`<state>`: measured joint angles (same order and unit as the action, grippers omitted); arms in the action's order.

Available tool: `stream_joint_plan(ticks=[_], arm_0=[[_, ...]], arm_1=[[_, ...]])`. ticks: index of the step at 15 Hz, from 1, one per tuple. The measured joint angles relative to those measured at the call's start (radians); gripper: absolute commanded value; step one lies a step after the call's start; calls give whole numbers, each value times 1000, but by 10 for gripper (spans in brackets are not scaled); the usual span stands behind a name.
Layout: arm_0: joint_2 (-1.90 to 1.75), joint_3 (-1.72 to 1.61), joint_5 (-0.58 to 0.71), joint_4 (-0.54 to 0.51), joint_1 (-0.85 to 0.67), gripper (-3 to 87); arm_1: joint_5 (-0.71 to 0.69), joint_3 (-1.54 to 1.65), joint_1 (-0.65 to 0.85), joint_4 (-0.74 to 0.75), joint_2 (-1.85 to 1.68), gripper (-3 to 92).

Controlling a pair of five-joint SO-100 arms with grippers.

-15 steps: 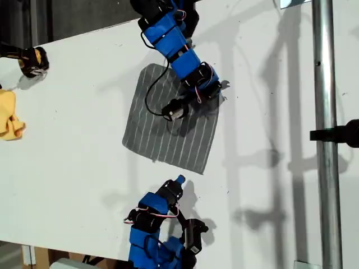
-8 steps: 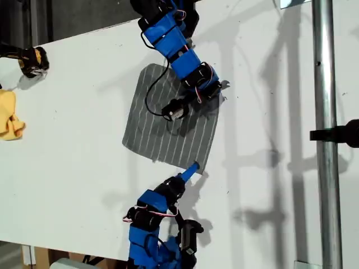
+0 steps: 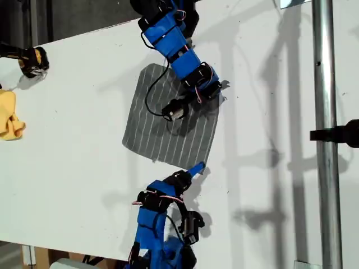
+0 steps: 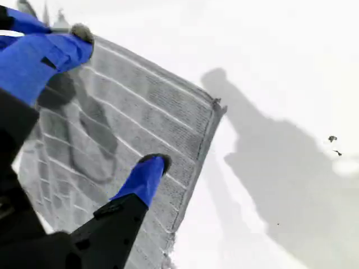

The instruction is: Grasp corners of a towel and fold twice.

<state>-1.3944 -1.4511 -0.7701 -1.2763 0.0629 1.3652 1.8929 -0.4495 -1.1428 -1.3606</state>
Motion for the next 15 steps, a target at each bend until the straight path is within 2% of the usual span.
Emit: stream_joint_plan(ticks=[6,15], arm_0=[[316,229,-18,-37,20,345],[396,265,-14,-52,5,333]], arm_1=[[0,-14,0,0,5,0],[0,-18,-5,0,5,0]])
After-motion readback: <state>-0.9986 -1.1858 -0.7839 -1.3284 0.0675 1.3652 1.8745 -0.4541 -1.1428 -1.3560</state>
